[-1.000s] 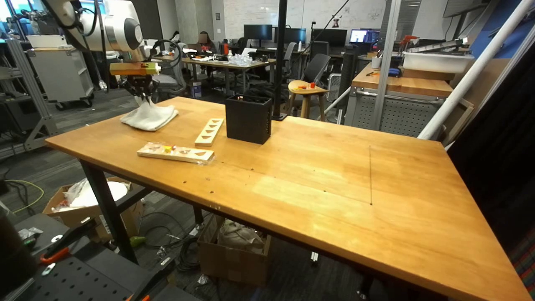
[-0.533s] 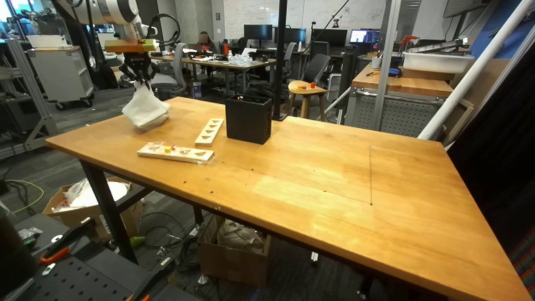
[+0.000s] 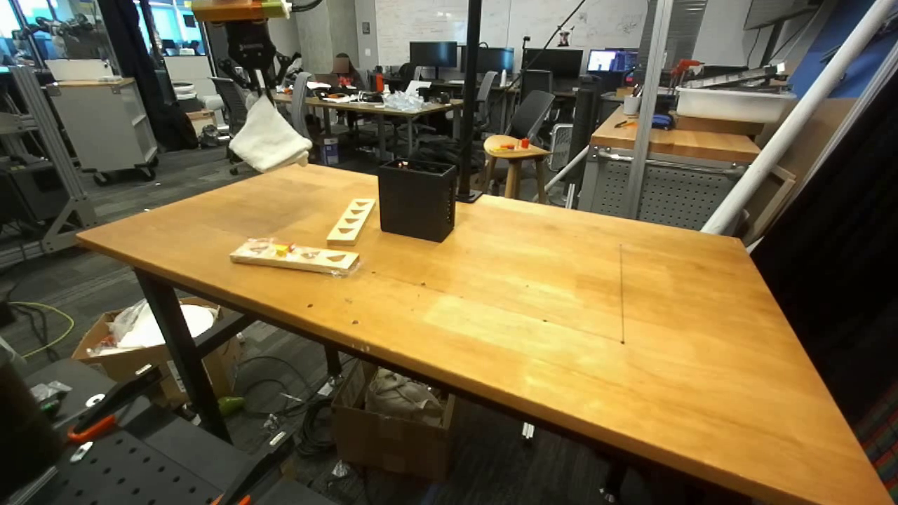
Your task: Put the white towel inside the black box
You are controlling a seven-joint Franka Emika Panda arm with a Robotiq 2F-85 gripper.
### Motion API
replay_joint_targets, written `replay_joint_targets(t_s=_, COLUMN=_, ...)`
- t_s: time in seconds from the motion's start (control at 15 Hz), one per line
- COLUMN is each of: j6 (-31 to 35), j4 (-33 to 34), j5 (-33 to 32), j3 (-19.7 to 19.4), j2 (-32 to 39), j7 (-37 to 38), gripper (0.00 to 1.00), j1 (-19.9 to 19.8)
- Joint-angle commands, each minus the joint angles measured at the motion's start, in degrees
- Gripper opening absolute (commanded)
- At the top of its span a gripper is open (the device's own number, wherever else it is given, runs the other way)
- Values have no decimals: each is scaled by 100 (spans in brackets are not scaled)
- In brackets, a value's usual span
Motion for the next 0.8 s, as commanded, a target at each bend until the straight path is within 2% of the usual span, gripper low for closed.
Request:
replay_joint_targets(t_s=0.0, j6=-230, j4=-126, j5=157, j3=-71, j2=-501, j7=-280, gripper=3, j1=-230)
replay_joint_targets(t_s=0.47, j6=-461, j4=-295, j5=309, j3=-353, j2=-1146, j7=-1056, gripper=3, j1=-868)
replay_joint_targets(t_s=0.73, j6=-635, j4=-264, j5=396, j3=-573, j2=-1276, j7=-1599, gripper=3, j1=-1193)
